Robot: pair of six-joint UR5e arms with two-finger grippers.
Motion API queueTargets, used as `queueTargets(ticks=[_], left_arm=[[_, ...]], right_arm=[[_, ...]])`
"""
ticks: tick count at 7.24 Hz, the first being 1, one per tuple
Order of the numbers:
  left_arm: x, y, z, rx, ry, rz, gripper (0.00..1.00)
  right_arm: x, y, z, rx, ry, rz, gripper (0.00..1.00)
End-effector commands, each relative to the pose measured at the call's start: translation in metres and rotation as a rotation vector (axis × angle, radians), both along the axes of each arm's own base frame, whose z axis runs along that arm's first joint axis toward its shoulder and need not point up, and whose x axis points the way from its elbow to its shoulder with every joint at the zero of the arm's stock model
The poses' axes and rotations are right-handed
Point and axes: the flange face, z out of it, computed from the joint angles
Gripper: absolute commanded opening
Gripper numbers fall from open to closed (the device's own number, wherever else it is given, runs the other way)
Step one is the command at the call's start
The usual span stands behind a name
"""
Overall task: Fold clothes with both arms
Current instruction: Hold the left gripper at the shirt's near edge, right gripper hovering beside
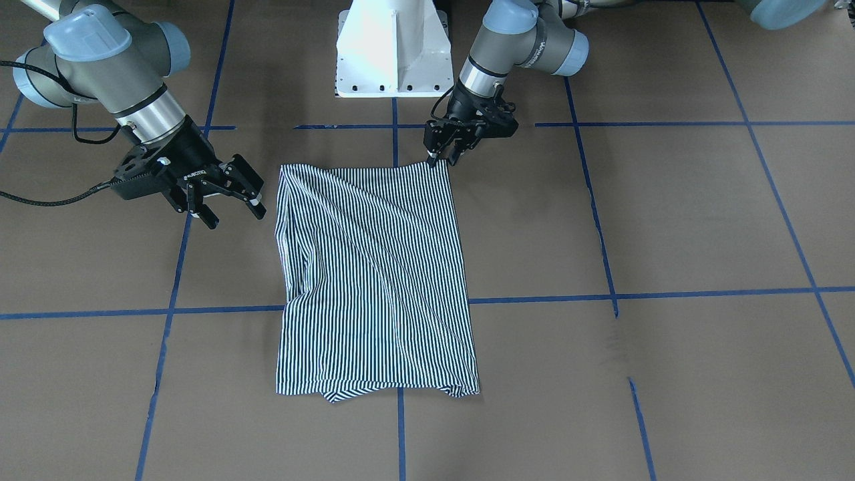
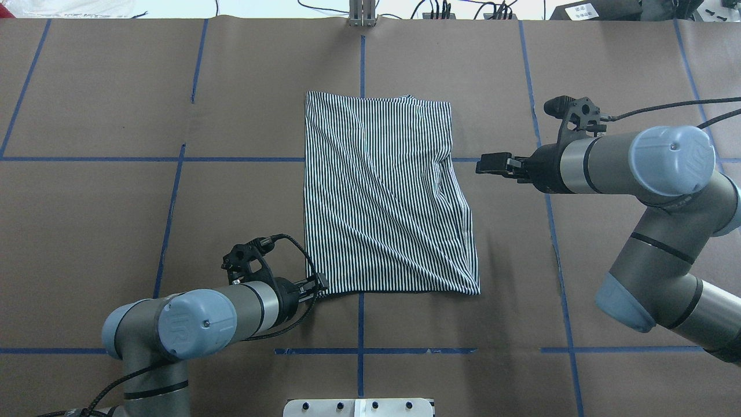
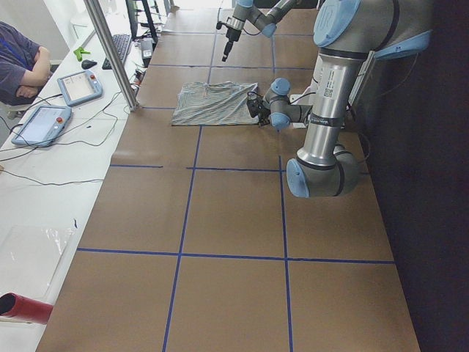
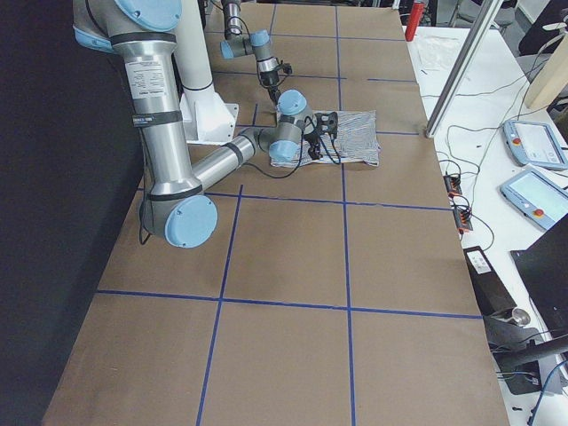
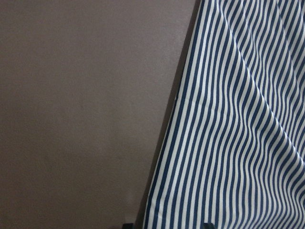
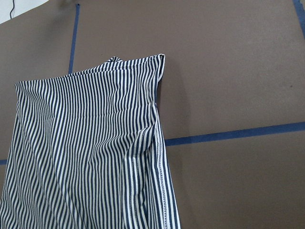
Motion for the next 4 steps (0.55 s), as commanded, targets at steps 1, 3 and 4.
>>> queueTargets(ticks=[1, 3, 4], left_arm=[[0.0013, -0.0001, -0.0026, 0.0, 0.004, -0.002, 0.5], [0.0008, 0.0001, 0.0002, -0.001, 0.0, -0.002, 0.45], [0.0006, 0.0001, 0.0011, -0.001, -0.002, -0.002, 0.44]], right_arm=[[0.0012, 0.001, 0.0043, -0.004, 0.005, 0.0, 1.0], [0.0015, 0.0012, 0.0036, -0.003, 0.004, 0.0, 1.0], [0.0013, 0.001, 0.0027, -0.002, 0.003, 0.0, 1.0]])
